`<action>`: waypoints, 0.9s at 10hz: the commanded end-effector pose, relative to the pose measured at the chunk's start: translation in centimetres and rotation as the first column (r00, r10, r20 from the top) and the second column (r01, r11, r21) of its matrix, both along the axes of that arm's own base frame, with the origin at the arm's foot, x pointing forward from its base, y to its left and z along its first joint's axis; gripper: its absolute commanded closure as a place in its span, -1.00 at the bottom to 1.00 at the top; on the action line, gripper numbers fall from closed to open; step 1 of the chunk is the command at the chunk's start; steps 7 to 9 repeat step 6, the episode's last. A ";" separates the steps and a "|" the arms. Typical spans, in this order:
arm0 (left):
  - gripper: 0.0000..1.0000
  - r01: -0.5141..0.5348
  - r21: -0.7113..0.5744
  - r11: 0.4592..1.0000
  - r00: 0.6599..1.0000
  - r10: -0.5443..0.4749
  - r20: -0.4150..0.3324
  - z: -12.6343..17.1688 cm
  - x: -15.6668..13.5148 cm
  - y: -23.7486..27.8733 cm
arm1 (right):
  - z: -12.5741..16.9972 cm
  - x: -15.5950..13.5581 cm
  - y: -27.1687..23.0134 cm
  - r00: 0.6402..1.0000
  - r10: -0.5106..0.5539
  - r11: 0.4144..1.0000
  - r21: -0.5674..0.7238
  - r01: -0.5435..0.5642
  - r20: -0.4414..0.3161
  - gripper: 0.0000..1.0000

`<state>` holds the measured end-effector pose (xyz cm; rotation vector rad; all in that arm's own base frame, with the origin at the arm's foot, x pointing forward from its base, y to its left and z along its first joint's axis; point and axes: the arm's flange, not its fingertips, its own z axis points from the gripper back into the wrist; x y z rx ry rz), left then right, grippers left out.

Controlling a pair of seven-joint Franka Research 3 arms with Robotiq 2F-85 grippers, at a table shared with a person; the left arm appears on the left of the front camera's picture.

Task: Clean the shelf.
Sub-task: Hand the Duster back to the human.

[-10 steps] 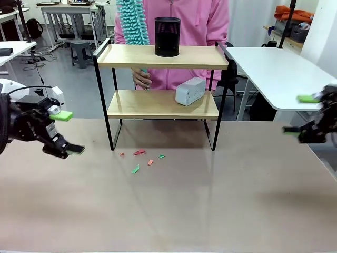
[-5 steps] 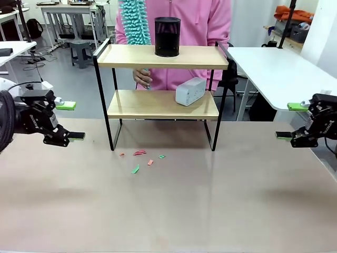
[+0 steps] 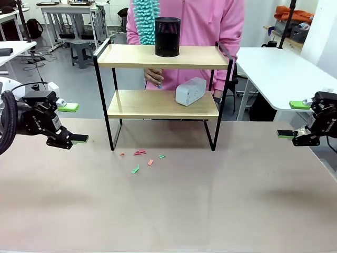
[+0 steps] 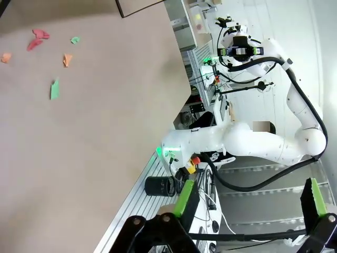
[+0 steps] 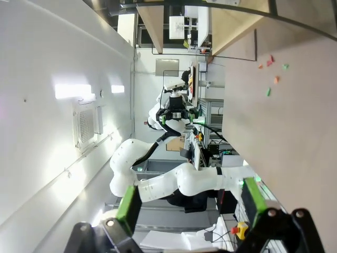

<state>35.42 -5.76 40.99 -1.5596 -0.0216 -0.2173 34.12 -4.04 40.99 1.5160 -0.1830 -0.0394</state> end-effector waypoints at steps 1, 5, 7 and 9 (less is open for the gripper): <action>-1.00 0.009 0.008 1.000 1.000 -0.009 -0.011 0.2 -0.3 0.3 | 0.4 -0.3 0.0 1.000 0.008 1.000 0.005 -0.008 -0.024 -1.00; -1.00 0.009 0.008 1.000 1.000 -0.009 -0.011 0.2 -0.3 0.3 | 0.4 -0.3 0.0 1.000 0.008 1.000 0.005 -0.008 -0.024 -1.00; -1.00 0.009 0.008 1.000 1.000 -0.009 -0.011 0.2 -0.3 0.3 | 0.4 -0.3 0.0 1.000 0.008 1.000 0.005 -0.008 -0.024 -1.00; -1.00 0.009 0.008 1.000 1.000 -0.009 -0.011 0.2 -0.3 0.3 | 0.4 -0.3 0.0 1.000 0.008 1.000 0.005 -0.008 -0.024 -1.00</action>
